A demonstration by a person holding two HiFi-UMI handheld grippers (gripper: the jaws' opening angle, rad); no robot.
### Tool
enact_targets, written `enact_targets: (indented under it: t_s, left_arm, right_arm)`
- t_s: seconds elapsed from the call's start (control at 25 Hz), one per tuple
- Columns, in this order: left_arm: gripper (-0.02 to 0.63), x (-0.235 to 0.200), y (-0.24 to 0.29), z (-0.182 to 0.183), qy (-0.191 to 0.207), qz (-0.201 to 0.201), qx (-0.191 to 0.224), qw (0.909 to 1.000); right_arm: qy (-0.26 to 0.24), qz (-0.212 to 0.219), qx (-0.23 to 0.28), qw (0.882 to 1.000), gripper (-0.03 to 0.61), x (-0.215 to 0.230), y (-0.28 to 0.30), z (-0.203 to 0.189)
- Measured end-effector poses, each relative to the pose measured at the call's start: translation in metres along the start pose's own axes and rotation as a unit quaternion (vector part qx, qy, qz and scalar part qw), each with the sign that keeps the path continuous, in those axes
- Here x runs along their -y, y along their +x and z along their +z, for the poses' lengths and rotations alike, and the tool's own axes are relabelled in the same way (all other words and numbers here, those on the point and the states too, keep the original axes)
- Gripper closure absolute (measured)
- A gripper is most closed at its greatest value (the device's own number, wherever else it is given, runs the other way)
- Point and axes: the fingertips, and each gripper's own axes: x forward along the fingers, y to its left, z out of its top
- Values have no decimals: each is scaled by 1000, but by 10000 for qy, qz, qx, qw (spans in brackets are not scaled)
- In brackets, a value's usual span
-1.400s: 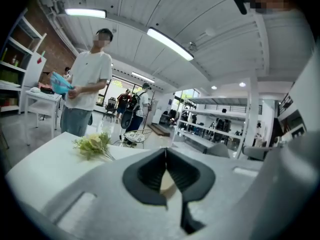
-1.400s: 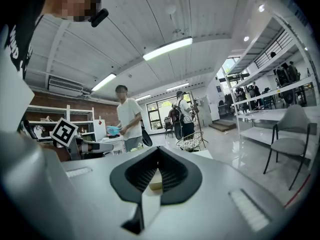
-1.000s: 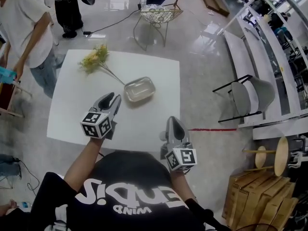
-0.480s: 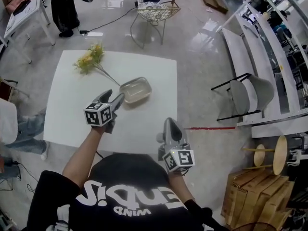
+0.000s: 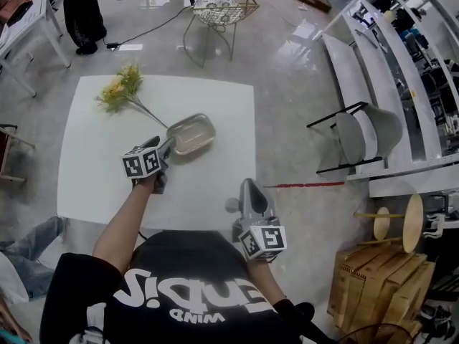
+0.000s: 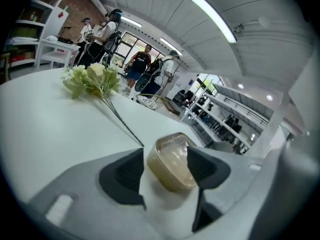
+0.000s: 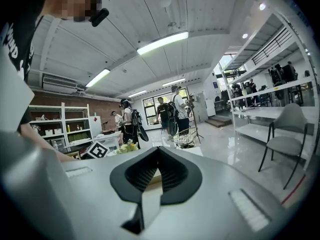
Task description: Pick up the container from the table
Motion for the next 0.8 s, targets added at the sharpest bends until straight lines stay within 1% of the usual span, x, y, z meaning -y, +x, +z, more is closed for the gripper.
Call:
enact_targets:
  t_s: [0.16, 0.4, 0.64, 0.8]
  left_arm:
    - [360, -9, 13, -12, -146, -22, -175, 9997]
    - [379, -10, 23, -15, -359, -58, -252, 9990]
    - [440, -8, 29, -14, -557, -226, -208, 9980]
    - [459, -7, 32, -13, -673, -322, -201, 9970]
  right_arm:
    - [6, -74, -56, 10000, 580, 6, 1, -4]
    - [25, -137, -104, 9998, 580, 15, 6, -6]
    - [22, -239, -227, 9995, 580, 24, 9, -10]
    - [33, -232, -211, 9995, 580, 24, 13, -8]
